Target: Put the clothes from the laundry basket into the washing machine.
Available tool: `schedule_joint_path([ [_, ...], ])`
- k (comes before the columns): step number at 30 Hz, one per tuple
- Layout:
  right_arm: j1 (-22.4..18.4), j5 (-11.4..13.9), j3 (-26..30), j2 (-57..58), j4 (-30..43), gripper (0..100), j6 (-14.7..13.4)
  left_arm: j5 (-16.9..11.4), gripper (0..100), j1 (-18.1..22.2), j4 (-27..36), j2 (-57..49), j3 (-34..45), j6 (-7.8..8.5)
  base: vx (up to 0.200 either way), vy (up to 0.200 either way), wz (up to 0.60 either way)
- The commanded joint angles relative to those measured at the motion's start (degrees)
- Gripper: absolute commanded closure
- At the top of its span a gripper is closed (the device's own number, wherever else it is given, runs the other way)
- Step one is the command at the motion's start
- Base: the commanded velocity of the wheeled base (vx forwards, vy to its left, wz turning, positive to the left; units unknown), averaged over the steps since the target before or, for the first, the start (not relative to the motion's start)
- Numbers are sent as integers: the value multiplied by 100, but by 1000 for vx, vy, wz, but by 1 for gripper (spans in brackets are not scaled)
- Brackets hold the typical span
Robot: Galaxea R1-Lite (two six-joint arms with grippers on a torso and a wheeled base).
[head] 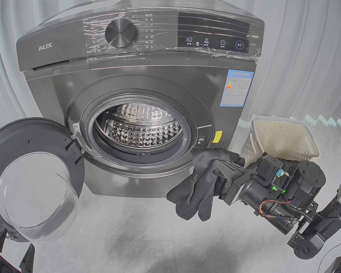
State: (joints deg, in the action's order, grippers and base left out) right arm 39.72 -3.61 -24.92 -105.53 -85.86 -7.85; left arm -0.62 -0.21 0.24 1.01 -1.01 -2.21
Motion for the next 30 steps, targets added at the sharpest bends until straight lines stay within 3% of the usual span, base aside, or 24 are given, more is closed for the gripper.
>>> schedule_joint_path([
  [1, 19, 0, -39, -20, 8, 100, 3, 1, 0, 3, 2, -84, 84, 19, 0, 0, 0],
  [7, 62, 0, -127, -20, 34, 100, 12, 1, 0, 3, -7, -84, 92, 36, 0, 0, 0],
  [12, 71, 0, -224, -90, 60, 100, 20, -26, 0, 12, -7, -92, 101, 229, 0, 0, 0],
  [24, 71, 27, -356, -125, 43, 100, -67, -43, 0, 12, -7, -92, 101, 256, 0, 0, 0],
  [28, 36, 27, -417, -152, 87, 100, -366, -43, 0, 12, -7, -92, 101, 256, 0, 0, 0],
  [30, 10, -114, -628, -275, 69, 100, -604, -43, 0, 12, -7, -92, 101, 256, 0, 0, 0],
])
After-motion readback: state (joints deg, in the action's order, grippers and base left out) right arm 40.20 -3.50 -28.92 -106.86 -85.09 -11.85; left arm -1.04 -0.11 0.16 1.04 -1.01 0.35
